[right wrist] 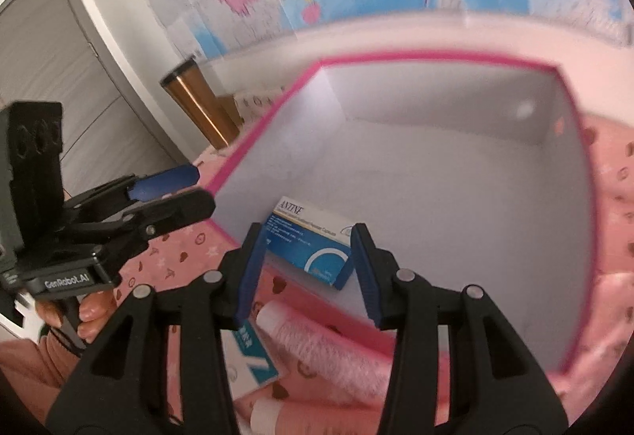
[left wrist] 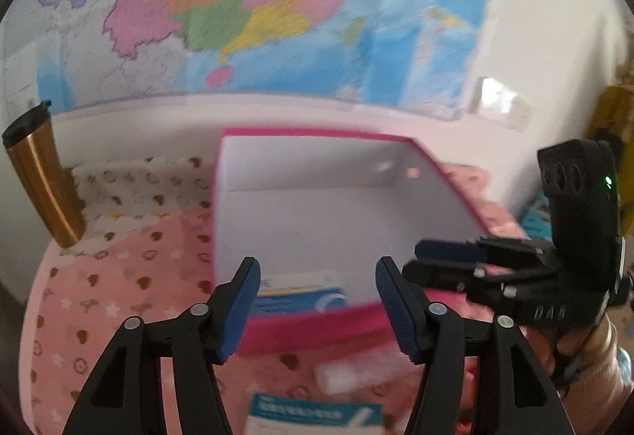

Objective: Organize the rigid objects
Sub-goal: 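Move the right gripper to the red corkscrew and grasp its body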

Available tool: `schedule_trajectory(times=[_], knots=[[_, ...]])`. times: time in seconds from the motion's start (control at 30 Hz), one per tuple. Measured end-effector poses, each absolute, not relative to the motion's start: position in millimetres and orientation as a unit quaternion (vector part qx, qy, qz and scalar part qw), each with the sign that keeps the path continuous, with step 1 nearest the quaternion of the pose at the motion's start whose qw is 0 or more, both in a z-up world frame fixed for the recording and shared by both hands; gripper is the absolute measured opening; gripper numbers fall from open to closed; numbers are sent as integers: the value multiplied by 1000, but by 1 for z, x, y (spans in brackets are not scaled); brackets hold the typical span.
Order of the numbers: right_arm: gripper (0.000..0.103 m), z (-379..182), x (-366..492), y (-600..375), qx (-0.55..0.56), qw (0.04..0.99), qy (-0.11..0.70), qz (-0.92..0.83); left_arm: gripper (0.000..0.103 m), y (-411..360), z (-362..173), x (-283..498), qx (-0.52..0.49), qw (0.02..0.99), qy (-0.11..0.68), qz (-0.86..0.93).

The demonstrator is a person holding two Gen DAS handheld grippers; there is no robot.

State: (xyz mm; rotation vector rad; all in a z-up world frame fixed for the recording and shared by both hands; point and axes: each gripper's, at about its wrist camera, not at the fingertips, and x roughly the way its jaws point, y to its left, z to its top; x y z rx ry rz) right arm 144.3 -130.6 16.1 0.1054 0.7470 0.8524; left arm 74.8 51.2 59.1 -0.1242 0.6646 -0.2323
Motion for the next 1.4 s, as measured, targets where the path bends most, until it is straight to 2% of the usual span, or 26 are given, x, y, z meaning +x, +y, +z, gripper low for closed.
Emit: schedule_trajectory(times=[0.2, 0.63, 1.07, 1.13, 1.17, 1.3, 1.4], knots=[[48, 22, 97, -178, 45, 862, 323, 387, 66, 28, 44, 35, -57, 922, 329, -194], [48, -48, 29, -219, 55, 848, 404, 338, 66, -32, -4, 3, -37, 882, 387, -268], [48, -86, 38, -216, 116, 824, 445, 330, 66, -43, -17, -7, -30, 872, 405, -273], [41, -88, 40, -215, 123, 820, 448, 334, 66, -44, -18, -7, -29, 872, 407, -272], [33, -89, 40, -215, 124, 820, 448, 333, 66, -44, -18, -7, -29, 871, 408, -273], [27, -86, 36, -218, 128, 821, 443, 335, 66, -45, -21, -5, -33, 868, 411, -276], [27, -81, 33, -221, 134, 824, 435, 336, 66, -47, -22, -4, -35, 865, 413, -283]])
